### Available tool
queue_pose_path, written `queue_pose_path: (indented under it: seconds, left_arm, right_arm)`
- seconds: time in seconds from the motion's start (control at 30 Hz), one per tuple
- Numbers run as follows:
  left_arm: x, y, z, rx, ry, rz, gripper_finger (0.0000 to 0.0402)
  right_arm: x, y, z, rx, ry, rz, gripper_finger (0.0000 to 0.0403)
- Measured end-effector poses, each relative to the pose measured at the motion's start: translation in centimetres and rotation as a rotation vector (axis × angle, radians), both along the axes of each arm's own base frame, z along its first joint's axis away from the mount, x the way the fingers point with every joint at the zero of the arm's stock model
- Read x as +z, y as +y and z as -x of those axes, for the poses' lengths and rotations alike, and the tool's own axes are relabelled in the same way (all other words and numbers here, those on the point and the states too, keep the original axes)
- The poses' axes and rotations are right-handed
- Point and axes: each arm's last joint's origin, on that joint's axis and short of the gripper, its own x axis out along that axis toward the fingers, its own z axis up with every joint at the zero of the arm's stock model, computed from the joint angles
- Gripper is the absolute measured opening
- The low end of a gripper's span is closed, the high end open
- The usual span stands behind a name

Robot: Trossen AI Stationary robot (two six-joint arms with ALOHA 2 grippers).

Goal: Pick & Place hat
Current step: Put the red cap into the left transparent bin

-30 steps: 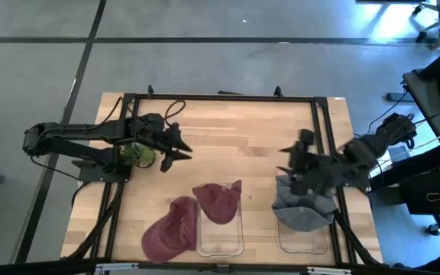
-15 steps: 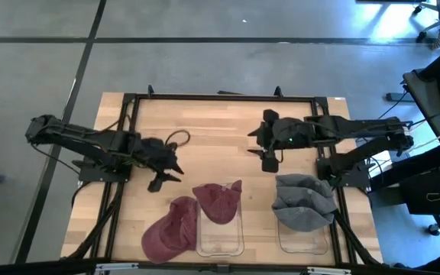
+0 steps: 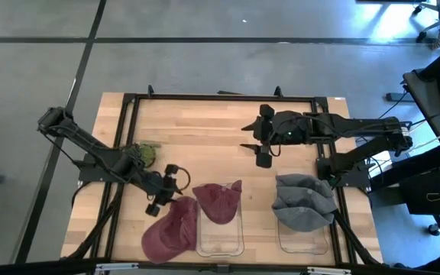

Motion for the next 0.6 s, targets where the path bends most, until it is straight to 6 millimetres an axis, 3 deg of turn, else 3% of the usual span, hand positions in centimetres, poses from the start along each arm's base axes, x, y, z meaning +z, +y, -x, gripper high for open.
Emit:
queue_pose_path:
  seconds: [0.23,0.37,0.6]
  left_arm:
    - [-2.2,-1.4,-0.5,0.033,0.138,0.038,0.0128]
    - [-3.4,-2.2,-0.6,-0.087,0.216,0.026,0.0127]
    - [-5.0,-3.4,-1.4,-0.268,0.182,-0.128,0.0115]
  right_arm:
    - [0.1,0.0,0.0,-0.013,-0.012,-0.024,0.024]
    - [0.0,0.0,0.0,-0.021,-0.013,-0.037,0.024]
    - [0.1,0.0,0.0,-0.022,-0.017,-0.039,0.024]
